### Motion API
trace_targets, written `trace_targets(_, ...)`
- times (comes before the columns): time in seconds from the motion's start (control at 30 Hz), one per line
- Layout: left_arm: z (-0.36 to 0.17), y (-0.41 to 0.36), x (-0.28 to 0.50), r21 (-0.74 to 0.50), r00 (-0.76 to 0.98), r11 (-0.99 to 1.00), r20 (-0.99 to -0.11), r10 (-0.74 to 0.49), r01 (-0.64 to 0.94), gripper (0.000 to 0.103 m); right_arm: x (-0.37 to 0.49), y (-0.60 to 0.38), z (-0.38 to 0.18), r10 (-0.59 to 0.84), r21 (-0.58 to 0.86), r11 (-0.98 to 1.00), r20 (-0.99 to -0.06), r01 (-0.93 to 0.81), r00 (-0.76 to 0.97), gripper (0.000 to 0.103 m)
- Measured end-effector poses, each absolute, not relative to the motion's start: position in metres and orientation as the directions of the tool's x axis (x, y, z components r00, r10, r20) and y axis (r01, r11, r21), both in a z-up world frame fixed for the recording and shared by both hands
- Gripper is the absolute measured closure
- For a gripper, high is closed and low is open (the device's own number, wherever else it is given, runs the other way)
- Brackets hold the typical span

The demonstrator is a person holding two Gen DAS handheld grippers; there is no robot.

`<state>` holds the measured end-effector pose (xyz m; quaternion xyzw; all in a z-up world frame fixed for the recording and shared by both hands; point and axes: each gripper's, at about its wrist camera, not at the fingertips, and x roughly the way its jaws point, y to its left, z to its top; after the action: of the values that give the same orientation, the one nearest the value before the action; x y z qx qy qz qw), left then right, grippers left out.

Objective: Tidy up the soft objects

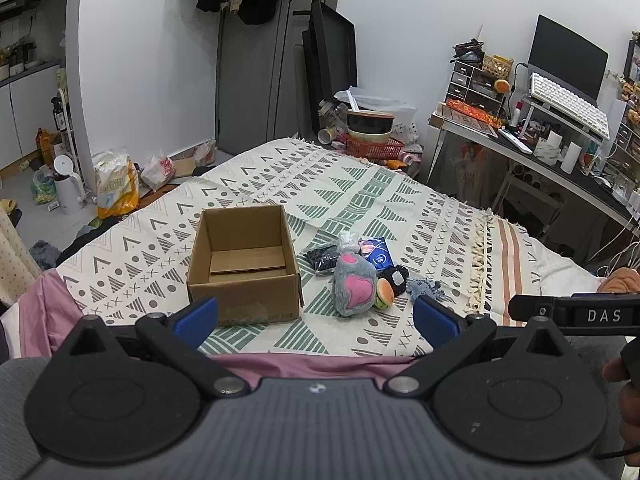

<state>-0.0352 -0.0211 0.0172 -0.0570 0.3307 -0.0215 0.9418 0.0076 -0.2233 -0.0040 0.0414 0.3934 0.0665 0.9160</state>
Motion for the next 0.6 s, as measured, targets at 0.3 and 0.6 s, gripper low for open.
trace_targets(0.3,0.015,-0.028,-0.025,-0.132,0.779,0.991,-0.621,-0.088,0.006,0.0,0.02,-0.224,-0.01,0.169,0.13,0.986,-0.721,-0.109,0.672,0.0)
trace_targets(0.6,0.011,-0.037,-0.002,-0.14,0.783,0.99,-0.614,-0.1,0.017,0.001,0.044,-0.248,-0.017,0.196,0.19,0.978,-0.707,-0.084,0.679,0.0)
